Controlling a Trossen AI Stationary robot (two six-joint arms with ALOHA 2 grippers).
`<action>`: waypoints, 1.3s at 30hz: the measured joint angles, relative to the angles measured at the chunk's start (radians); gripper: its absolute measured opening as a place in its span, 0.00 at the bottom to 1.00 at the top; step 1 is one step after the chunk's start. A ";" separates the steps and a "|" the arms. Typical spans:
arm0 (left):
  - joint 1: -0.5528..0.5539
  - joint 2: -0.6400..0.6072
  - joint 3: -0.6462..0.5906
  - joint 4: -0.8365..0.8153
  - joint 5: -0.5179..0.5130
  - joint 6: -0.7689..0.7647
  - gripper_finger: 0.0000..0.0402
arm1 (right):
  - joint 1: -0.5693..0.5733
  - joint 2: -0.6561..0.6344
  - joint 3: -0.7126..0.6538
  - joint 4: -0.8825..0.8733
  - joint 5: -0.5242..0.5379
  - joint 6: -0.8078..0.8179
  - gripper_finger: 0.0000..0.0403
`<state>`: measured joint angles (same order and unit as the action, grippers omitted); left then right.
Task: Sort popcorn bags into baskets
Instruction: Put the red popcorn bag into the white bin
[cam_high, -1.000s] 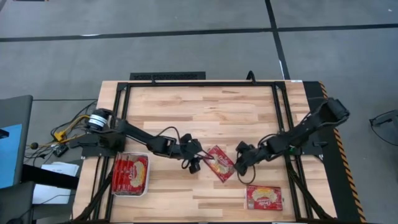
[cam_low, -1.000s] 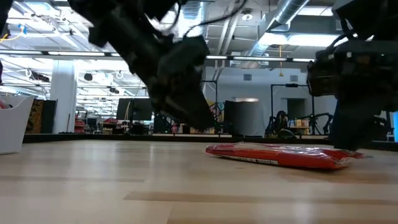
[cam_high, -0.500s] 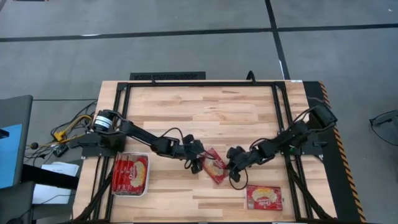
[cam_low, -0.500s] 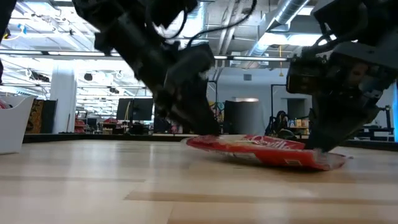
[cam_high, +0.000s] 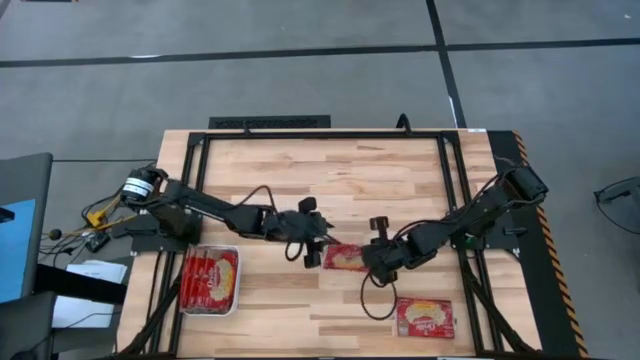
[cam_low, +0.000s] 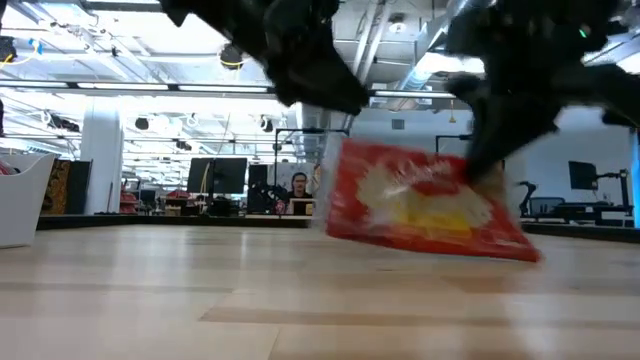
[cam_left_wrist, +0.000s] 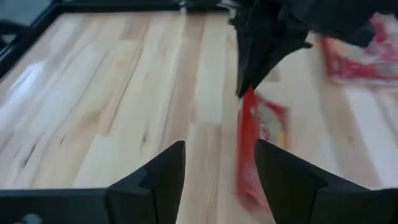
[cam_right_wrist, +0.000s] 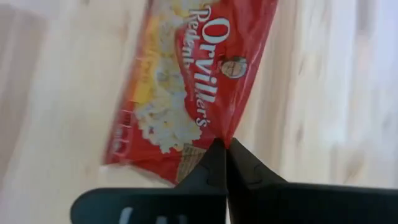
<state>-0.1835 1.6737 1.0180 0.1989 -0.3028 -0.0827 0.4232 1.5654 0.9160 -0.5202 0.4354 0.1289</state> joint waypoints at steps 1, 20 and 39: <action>0.007 -0.003 0.011 -0.005 0.027 0.005 0.46 | 0.000 0.000 0.022 -0.007 0.010 -0.040 0.01; 0.034 -0.001 0.200 -0.388 0.320 -0.166 0.10 | -0.001 0.000 0.228 -0.029 0.141 -0.320 0.02; -0.466 -0.006 0.441 -1.294 -0.254 -1.314 0.02 | -0.140 -0.003 0.225 0.025 0.581 0.099 0.45</action>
<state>-0.6498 1.6672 1.4590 -1.0954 -0.5565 -1.3971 0.2829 1.5624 1.1408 -0.4952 1.0164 0.2277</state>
